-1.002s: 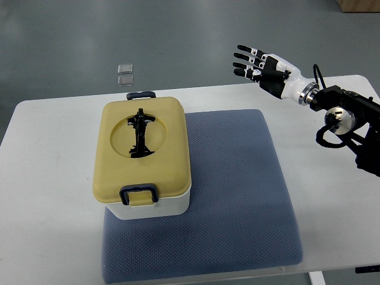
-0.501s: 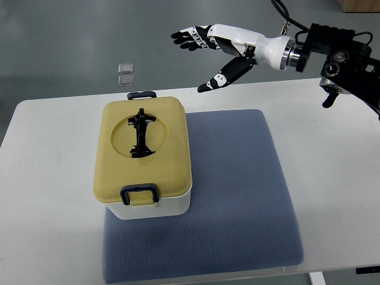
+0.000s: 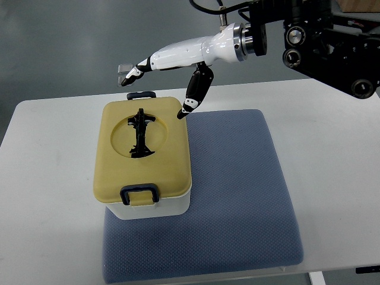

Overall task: Open white storage box with right hand
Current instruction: 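Move the right hand over the lid and grasp its black top handle, then lift the yellow lid off the white box with the right hand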

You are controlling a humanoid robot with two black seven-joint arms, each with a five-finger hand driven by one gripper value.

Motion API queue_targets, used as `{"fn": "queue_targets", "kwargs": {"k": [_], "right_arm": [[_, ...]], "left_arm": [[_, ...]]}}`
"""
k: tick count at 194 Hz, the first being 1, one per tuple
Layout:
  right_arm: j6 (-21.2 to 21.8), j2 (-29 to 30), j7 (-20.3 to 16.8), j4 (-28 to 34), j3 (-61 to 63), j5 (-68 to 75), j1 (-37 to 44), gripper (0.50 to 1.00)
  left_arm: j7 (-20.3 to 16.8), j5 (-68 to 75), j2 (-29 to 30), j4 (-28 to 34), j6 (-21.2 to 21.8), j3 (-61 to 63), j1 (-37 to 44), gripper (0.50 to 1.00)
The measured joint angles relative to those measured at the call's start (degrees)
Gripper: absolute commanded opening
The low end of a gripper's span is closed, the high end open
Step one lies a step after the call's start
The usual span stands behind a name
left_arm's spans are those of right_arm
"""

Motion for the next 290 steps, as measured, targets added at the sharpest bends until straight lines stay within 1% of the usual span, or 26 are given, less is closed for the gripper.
{"fn": "queue_targets", "kwargs": {"k": [31,56,79,139,178,217,230,236,239,241,246,255,258,260,261,264,267,270,271,278,279,281,282,285,286,290], "right_arm": [[-2.3,3.1,0.0,-0.1,-3.6,-3.7,3.3,0.930],[-5.4,5.9,0.1,-0.1,-6.7,-7.0,5.3,0.930],[-8.2,8.0,1.3,-0.1,-9.1,-9.8,6.1,0.930],[-9.2,9.3,2.1,-0.8,-10.3,-12.5,5.5,0.928],[-12.3,9.6,2.2,-1.5,-12.2,-14.6,4.7,0.928],[-13.0,9.5,2.2,-1.6,-12.5,-15.1,4.0,0.917],[-13.4,9.5,2.2,-1.7,-12.5,-15.1,4.0,0.899],[-13.6,9.5,2.2,-1.7,-12.5,-15.1,3.9,0.879],[-13.6,9.5,2.2,-1.8,-12.5,-15.1,3.9,0.860],[-13.7,9.5,2.2,-1.8,-12.5,-15.1,3.9,0.860],[-13.7,9.5,2.2,-1.8,-12.5,-15.1,3.9,0.834],[-13.8,9.6,2.2,-1.9,-12.5,-15.1,3.8,0.811],[-13.8,9.6,2.2,-1.9,-12.5,-15.1,3.8,0.795],[-13.8,9.6,2.2,-2.0,-12.5,-15.1,3.8,0.795],[-13.8,9.6,2.2,-2.0,-12.5,-15.1,3.8,0.785],[-13.9,9.6,2.2,-2.0,-12.5,-15.2,3.7,0.776],[-13.9,9.6,2.2,-2.0,-12.4,-15.2,3.7,0.752],[-13.9,9.6,2.2,-2.0,-12.4,-15.2,3.6,0.742],[-13.9,9.6,2.2,-2.0,-12.4,-15.2,3.6,0.729],[-13.9,9.6,2.2,-2.0,-12.4,-15.2,3.5,0.707],[-13.9,9.6,2.2,-2.0,-12.4,-15.2,3.5,0.697],[-13.9,9.6,2.2,-2.0,-12.4,-15.2,3.5,0.697],[-13.9,9.6,2.2,-2.0,-12.4,-15.2,3.5,0.687],[-13.9,9.6,2.2,-2.0,-12.4,-15.2,3.5,0.678],[-13.9,9.6,2.2,-2.0,-12.4,-15.2,3.4,0.666],[-13.9,9.6,2.2,-2.0,-12.4,-15.2,3.4,0.644]], "left_arm": [[0.0,0.0,0.0,0.0,0.0,0.0,0.0,1.000],[0.0,0.0,0.0,0.0,0.0,0.0,0.0,1.000],[0.0,0.0,0.0,0.0,0.0,0.0,0.0,1.000],[0.0,0.0,0.0,0.0,0.0,0.0,0.0,1.000],[0.0,0.0,0.0,0.0,0.0,0.0,0.0,1.000],[0.0,0.0,0.0,0.0,0.0,0.0,0.0,1.000],[0.0,0.0,0.0,0.0,0.0,0.0,0.0,1.000],[0.0,0.0,0.0,0.0,0.0,0.0,0.0,1.000],[0.0,0.0,0.0,0.0,0.0,0.0,0.0,1.000],[0.0,0.0,0.0,0.0,0.0,0.0,0.0,1.000],[0.0,0.0,0.0,0.0,0.0,0.0,0.0,1.000],[0.0,0.0,0.0,0.0,0.0,0.0,0.0,1.000],[0.0,0.0,0.0,0.0,0.0,0.0,0.0,1.000],[0.0,0.0,0.0,0.0,0.0,0.0,0.0,1.000],[0.0,0.0,0.0,0.0,0.0,0.0,0.0,1.000],[0.0,0.0,0.0,0.0,0.0,0.0,0.0,1.000],[0.0,0.0,0.0,0.0,0.0,0.0,0.0,1.000],[0.0,0.0,0.0,0.0,0.0,0.0,0.0,1.000],[0.0,0.0,0.0,0.0,0.0,0.0,0.0,1.000],[0.0,0.0,0.0,0.0,0.0,0.0,0.0,1.000],[0.0,0.0,0.0,0.0,0.0,0.0,0.0,1.000],[0.0,0.0,0.0,0.0,0.0,0.0,0.0,1.000],[0.0,0.0,0.0,0.0,0.0,0.0,0.0,1.000],[0.0,0.0,0.0,0.0,0.0,0.0,0.0,1.000],[0.0,0.0,0.0,0.0,0.0,0.0,0.0,1.000],[0.0,0.0,0.0,0.0,0.0,0.0,0.0,1.000]]}}
